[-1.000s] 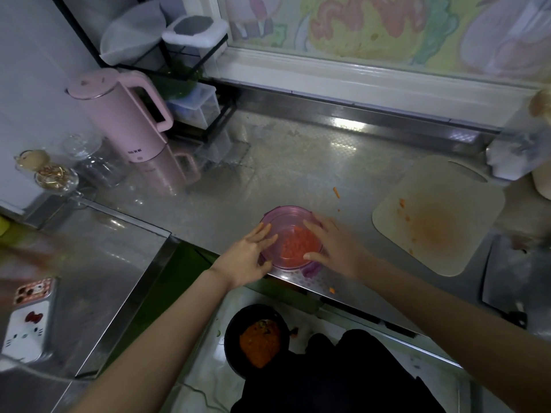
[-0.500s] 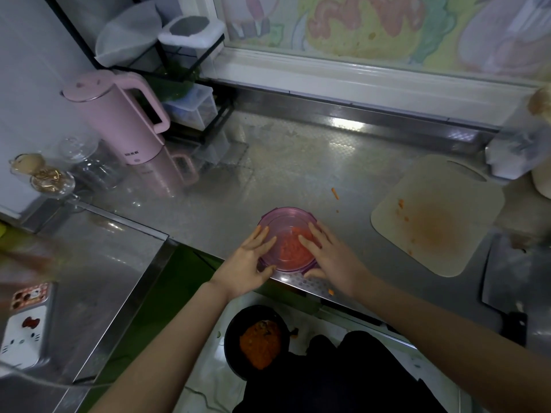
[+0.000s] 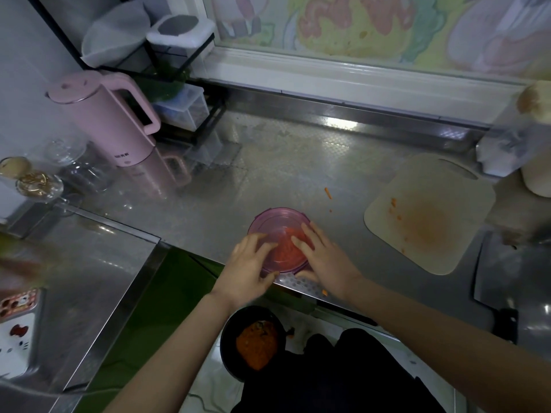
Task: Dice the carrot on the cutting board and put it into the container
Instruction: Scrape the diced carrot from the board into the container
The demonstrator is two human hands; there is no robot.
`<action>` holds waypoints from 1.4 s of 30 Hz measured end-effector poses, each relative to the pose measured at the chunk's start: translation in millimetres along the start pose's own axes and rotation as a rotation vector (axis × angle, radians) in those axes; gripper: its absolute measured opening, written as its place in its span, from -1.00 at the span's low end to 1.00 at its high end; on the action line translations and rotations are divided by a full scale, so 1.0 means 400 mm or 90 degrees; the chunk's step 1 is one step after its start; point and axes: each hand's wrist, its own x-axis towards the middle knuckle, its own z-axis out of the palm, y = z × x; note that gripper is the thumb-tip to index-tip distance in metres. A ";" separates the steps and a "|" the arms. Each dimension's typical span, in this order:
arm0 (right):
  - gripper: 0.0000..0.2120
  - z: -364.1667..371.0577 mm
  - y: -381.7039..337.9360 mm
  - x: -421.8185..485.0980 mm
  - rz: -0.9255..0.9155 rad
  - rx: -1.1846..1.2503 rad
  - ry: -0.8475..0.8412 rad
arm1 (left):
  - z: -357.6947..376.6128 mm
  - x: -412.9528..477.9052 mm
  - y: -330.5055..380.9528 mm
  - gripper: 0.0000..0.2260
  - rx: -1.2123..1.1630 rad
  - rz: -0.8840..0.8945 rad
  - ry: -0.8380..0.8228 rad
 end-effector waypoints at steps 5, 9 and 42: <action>-0.33 0.016 0.045 -0.012 -0.060 0.038 0.029 | 0.055 -0.002 0.048 -0.56 0.103 0.112 0.062; -0.35 0.016 0.063 -0.025 -0.072 0.079 0.059 | 0.088 0.008 0.069 -0.46 0.134 0.094 0.104; -0.44 0.122 0.200 -0.153 0.118 0.157 0.017 | 0.113 0.196 0.099 -0.69 0.156 0.075 0.016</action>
